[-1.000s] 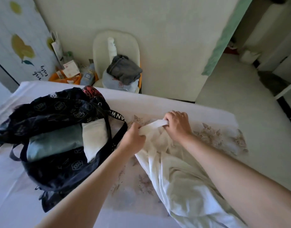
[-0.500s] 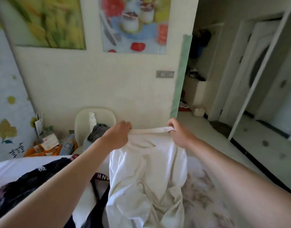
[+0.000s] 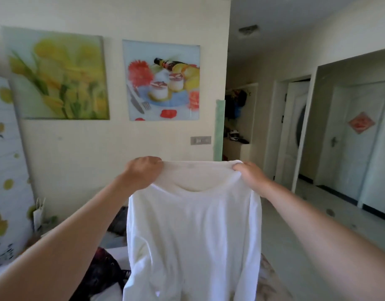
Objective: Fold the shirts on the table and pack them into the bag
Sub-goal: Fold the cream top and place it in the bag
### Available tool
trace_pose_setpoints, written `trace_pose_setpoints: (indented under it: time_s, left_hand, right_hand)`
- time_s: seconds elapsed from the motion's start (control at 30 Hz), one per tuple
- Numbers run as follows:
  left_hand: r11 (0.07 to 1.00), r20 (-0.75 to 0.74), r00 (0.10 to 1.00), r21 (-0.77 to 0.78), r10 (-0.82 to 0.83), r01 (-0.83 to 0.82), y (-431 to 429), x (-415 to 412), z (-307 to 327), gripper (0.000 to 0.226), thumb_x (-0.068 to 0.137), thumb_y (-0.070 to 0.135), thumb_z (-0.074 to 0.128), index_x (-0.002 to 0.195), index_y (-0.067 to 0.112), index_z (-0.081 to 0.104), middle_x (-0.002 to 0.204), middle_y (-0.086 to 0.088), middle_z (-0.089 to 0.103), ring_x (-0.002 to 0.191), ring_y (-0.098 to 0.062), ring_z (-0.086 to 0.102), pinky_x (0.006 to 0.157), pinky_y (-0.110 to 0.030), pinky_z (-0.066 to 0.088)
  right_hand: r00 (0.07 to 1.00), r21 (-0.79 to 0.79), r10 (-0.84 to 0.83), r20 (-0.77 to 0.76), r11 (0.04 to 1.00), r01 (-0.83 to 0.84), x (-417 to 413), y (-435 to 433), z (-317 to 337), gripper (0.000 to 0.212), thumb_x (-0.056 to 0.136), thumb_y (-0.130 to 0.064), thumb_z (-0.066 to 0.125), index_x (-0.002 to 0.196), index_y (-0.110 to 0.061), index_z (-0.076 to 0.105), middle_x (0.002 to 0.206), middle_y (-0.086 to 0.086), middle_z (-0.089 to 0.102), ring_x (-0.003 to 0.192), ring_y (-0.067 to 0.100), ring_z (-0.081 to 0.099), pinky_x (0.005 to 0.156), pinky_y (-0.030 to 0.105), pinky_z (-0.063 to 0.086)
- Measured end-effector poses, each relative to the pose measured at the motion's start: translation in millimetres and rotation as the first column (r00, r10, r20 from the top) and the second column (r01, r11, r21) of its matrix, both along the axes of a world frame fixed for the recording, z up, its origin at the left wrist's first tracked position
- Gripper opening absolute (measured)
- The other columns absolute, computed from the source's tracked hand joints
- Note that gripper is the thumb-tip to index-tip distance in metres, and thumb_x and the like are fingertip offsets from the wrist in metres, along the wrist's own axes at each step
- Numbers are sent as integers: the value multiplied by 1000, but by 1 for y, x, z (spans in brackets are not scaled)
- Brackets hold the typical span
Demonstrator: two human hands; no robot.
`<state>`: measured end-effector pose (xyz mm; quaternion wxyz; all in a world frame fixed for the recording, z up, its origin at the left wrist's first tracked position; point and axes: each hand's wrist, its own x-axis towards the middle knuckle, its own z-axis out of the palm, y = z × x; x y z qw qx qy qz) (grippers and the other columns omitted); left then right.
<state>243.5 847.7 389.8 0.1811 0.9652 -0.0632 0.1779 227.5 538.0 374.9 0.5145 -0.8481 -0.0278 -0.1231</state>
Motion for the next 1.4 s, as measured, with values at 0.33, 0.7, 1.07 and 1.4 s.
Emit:
trace_pose_setpoints:
  time_s: [0.33,0.7,1.07,1.4]
  left_hand:
    - [903,-260,866,-188,-426,388,29,-60,78,29,80,9,59,101,25,70,95,8,71,91,-8,63,77,-23,45]
    - [994,-99,993,-92,-67,58,-9,19,-95,26,99,26,54,82,8,60,75,-5,54,75,-27,54,55,-31,32]
    - [952,-142,973,273,180,-136,-44,114,-242,33,97,46,48,109,22,68,116,-7,62,108,-31,56,79,-37,48]
    - [808,-590,790,-377,167,-453,-62,195,-379,49,96,22,52,141,12,39,130,-11,56,112,-35,59,89,-38,51]
  right_hand:
    - [786,144,492,-375,868,-475,-47,-50,85,44,81,-19,71,124,-10,65,121,14,70,109,29,68,84,36,55]
    - [995,-498,-12,-100,866,-39,24,-54,-69,53,86,-51,70,52,-21,43,47,-6,35,49,17,37,55,33,19]
    - [933,-589,-209,-295,808,-5,124,-61,-229,50,92,-51,55,62,-14,65,50,-7,65,42,11,62,57,24,47]
    - [849,-366,-2,-528,903,-226,206,-39,-361,57,99,-24,52,153,-18,34,149,4,49,133,27,48,106,33,39]
